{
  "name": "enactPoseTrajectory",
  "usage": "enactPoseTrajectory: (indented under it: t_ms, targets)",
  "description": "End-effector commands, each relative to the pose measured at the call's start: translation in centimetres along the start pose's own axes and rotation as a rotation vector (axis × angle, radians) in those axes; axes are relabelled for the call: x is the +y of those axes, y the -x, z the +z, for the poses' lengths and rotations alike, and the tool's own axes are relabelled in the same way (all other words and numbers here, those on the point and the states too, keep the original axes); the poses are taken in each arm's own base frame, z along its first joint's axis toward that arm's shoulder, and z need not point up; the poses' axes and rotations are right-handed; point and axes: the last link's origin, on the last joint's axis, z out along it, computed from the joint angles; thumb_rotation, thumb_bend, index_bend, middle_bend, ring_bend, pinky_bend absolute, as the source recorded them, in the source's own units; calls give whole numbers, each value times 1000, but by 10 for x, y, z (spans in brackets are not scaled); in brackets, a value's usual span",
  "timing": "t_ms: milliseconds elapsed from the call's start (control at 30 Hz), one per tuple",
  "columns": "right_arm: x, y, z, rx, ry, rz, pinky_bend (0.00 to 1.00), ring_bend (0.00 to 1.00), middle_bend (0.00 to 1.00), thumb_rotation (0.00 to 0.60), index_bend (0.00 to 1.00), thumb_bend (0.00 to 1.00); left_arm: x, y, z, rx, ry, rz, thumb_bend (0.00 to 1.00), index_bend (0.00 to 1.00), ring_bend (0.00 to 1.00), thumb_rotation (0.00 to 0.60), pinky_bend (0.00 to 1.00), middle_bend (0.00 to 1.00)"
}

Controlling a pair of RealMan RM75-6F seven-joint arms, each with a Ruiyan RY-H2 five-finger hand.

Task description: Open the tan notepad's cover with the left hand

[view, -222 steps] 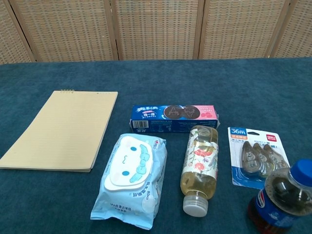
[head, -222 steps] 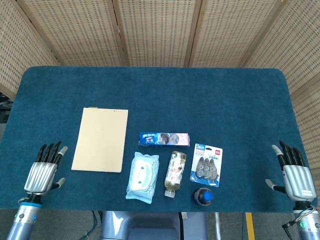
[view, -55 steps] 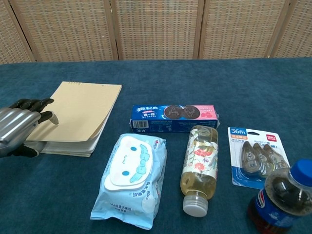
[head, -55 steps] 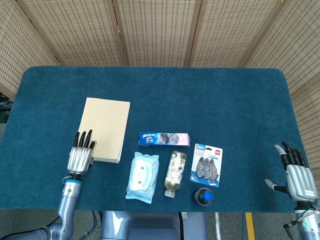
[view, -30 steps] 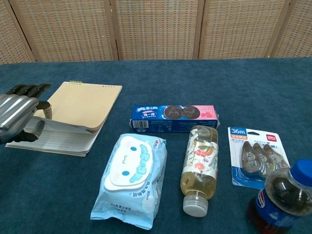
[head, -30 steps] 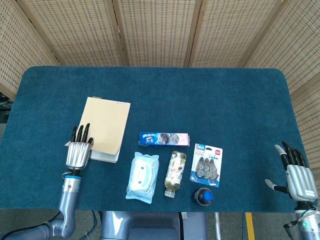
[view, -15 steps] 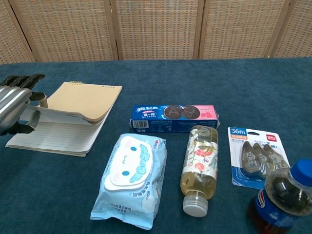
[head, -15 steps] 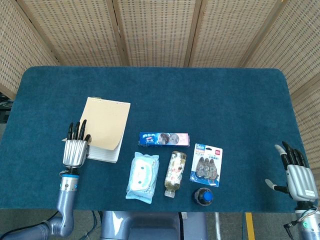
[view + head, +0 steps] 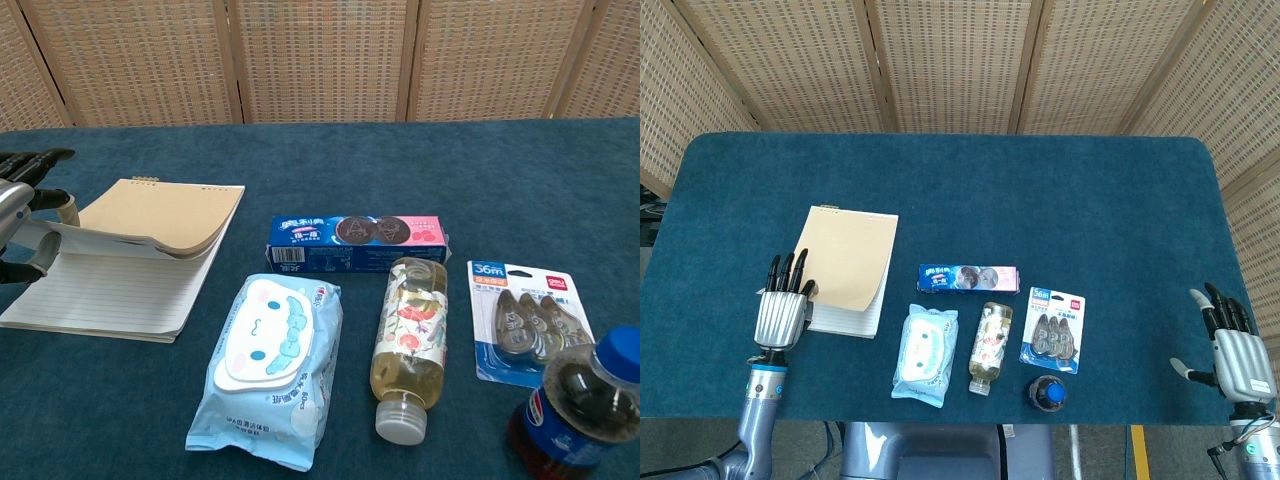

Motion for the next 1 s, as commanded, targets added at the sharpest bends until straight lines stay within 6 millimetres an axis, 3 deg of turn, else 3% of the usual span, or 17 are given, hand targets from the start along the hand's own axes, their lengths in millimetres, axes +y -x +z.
enactPoseTrajectory:
  t_ms: [33,600,1000]
  targets:
    - [0,0,0,0,1,-1,0,0,0,600,56,156,0,-2,-7,3,11,-3,608,776,0,600,0,0]
    - [0,0,0,-2,3,2,0,0,0,600,56,156,8,-22,-53,32,85,-50,610,777,0,600,0,0]
    - [0,0,0,-1,2,1,0,0,0,600,56,156,6,-21,-86,14,118,-72,611,777,0,600,0,0]
